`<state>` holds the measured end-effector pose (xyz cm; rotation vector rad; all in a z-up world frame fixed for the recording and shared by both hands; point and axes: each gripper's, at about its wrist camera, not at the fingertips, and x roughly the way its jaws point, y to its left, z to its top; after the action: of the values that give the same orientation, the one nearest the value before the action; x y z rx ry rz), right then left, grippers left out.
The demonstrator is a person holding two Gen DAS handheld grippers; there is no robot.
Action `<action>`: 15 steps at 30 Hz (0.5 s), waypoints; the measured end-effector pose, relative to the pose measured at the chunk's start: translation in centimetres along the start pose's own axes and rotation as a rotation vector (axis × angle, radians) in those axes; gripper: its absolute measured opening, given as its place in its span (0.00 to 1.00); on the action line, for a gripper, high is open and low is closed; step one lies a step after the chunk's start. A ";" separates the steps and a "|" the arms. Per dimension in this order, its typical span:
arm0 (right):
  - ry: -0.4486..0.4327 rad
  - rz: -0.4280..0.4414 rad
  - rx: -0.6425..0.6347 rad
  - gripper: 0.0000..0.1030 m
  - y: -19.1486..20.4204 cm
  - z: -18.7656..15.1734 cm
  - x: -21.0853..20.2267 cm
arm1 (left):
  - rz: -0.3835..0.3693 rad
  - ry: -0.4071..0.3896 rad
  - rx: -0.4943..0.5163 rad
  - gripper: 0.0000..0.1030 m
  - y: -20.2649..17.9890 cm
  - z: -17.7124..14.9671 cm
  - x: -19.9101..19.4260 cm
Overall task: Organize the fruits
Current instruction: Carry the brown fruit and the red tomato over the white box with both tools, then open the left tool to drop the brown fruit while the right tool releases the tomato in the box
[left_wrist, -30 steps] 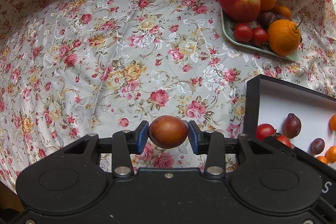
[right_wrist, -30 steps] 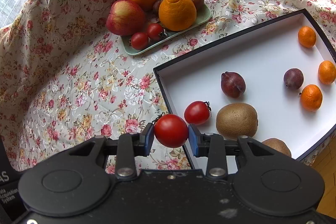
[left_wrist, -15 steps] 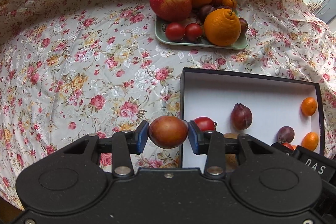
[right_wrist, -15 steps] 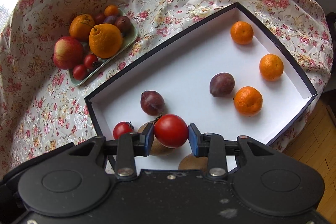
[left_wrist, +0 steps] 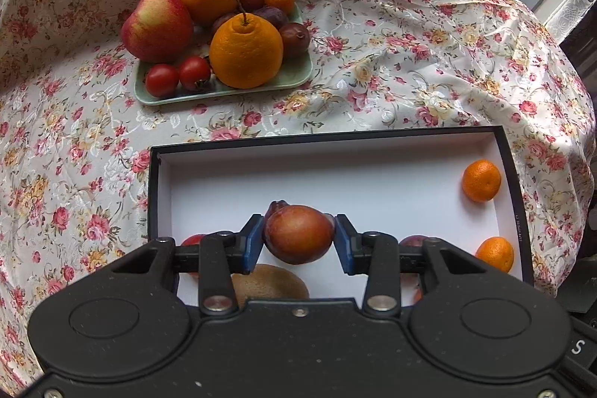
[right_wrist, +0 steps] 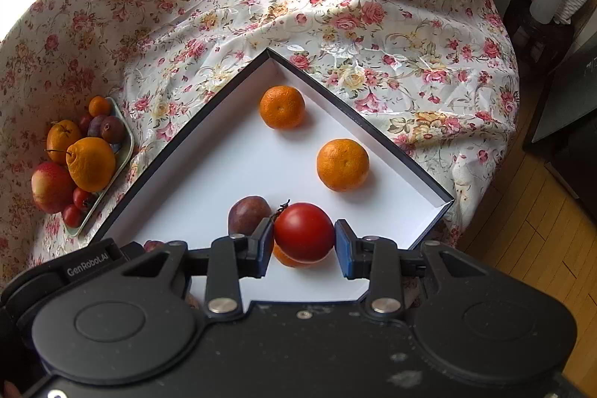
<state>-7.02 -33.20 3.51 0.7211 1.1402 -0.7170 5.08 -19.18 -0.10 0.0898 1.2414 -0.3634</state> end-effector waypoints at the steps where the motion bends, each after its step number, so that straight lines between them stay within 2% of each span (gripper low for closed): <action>1: -0.001 0.001 0.008 0.35 -0.3 0.1 0.0 | -0.007 -0.002 0.009 0.47 -0.7 0.0 0.2; 6: -0.009 -0.005 0.027 0.35 -2.3 0.5 -0.2 | -0.004 -0.010 0.042 0.47 -2.6 0.0 0.9; 15: -0.012 0.000 0.054 0.36 -3.3 1.0 -0.1 | 0.023 0.015 0.053 0.48 -3.3 -0.5 1.9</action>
<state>-9.13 -35.87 3.38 0.7614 1.1139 -0.7537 4.09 -22.54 -1.58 0.1529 1.2452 -0.3763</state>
